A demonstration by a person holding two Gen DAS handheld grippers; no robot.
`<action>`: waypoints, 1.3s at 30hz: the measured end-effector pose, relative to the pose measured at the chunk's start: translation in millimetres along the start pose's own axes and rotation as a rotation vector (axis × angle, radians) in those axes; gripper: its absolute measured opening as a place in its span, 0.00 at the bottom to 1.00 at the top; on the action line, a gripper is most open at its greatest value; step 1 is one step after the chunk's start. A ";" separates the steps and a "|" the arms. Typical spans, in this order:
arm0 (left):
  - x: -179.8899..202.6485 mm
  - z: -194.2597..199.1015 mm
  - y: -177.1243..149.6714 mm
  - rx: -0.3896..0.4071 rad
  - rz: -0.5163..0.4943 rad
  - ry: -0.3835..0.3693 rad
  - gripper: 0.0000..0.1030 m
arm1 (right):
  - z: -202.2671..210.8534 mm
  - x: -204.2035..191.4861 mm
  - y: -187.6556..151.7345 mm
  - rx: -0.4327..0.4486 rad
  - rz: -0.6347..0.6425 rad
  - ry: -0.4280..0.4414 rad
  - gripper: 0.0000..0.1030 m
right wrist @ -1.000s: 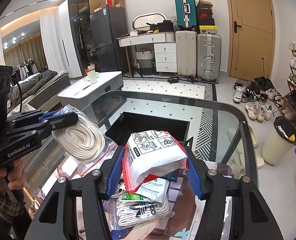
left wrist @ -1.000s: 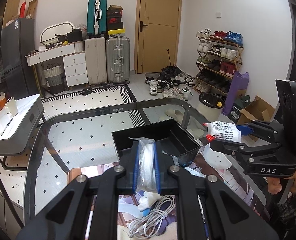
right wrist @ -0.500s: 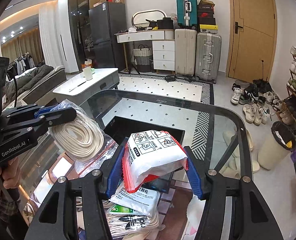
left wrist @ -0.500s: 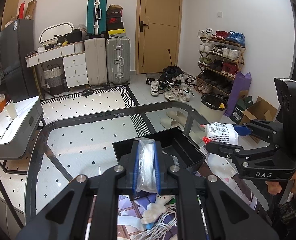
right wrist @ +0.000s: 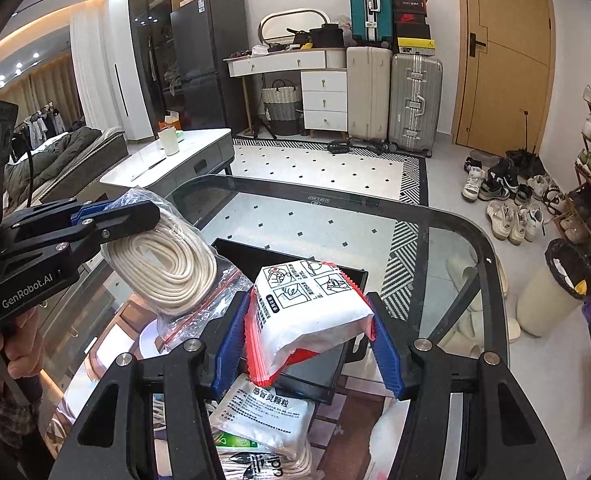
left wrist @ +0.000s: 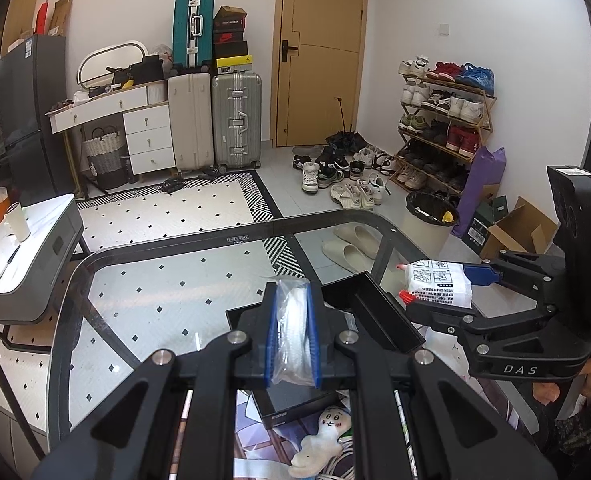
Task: Organize soft objects
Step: 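Lower both held bags down into the black box, then open both tools to release the bags inside the box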
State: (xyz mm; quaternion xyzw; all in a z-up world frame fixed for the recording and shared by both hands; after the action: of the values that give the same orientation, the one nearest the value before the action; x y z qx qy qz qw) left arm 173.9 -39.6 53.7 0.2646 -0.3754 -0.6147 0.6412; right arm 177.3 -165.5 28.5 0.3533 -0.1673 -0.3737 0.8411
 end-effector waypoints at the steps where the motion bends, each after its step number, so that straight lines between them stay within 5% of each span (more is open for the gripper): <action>1: 0.0 -2.6 1.2 -0.003 -0.001 0.001 0.10 | -1.3 0.1 -0.1 -0.004 -0.002 0.000 0.56; 39: 1.6 -90.5 -34.6 -0.189 0.024 0.031 0.10 | -92.5 5.2 -7.4 -0.161 0.056 0.042 0.56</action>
State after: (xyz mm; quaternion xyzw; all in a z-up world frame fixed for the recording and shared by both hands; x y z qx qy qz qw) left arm 226.5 -55.9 -26.1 0.2078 -0.3087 -0.6356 0.6764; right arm 227.4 -129.5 -41.0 0.2873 -0.1289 -0.3550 0.8802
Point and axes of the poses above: each gripper's, at about its wrist camera, not at the fingertips, and z roughly against the way its jaws point, x to its right, y to its top, the point moved 10 cm from there along -z, roughly the way its jaws point, and after that the axes turned 6 degrees about z, right-handed, at the moved point
